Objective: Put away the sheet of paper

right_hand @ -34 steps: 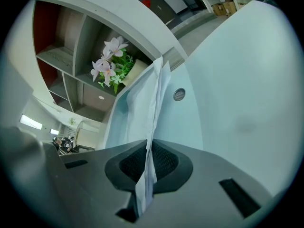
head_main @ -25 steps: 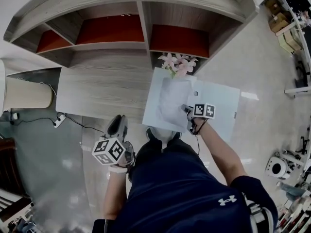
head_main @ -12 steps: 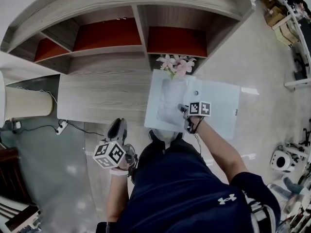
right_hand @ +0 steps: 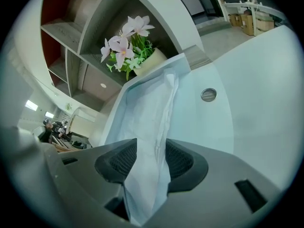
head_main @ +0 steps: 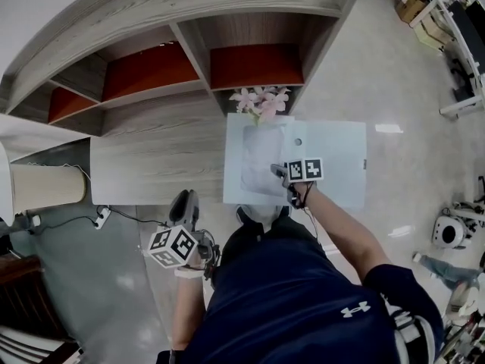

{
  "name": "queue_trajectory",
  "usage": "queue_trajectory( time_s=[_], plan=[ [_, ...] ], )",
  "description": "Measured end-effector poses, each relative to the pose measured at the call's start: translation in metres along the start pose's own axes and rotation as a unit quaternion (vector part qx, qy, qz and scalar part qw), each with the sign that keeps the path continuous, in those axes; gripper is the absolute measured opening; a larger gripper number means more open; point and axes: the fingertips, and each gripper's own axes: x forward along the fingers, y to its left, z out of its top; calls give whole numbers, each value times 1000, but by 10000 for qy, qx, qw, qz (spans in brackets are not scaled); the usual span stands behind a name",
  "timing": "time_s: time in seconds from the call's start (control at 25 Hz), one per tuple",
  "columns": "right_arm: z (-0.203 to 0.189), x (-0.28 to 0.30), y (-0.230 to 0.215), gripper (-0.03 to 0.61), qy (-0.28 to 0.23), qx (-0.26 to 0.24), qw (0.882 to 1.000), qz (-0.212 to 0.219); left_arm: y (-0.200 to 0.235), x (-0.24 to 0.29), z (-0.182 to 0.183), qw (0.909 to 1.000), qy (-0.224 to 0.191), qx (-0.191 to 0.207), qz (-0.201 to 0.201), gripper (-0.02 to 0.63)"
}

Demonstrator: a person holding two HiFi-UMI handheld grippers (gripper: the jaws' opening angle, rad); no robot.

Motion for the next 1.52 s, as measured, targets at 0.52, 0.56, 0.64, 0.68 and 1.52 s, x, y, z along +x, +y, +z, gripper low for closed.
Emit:
queue_trajectory(
  time_s=[0.52, 0.56, 0.64, 0.68, 1.52],
  plan=[
    [-4, -43, -32, 178, -391, -51, 9986, -348, -43, 13, -5, 9990, 26, 129, -426, 97],
    [-4, -48, -33, 178, -438, -128, 9982, -397, -47, 13, -4, 9989, 14, 140, -454, 97],
    [0, -60, -32, 178, -575, -314, 9966, -497, -54, 12, -3, 9986, -22, 158, -502, 97],
    [3, -69, -28, 178, -674, -432, 9953, -538, -58, 12, -2, 9984, -51, 171, -531, 97],
    [92, -304, 168, 52, -3411, -2933, 8931, 41, -194, -58, 143, 9615, -1807, 1305, -1606, 97]
  ],
)
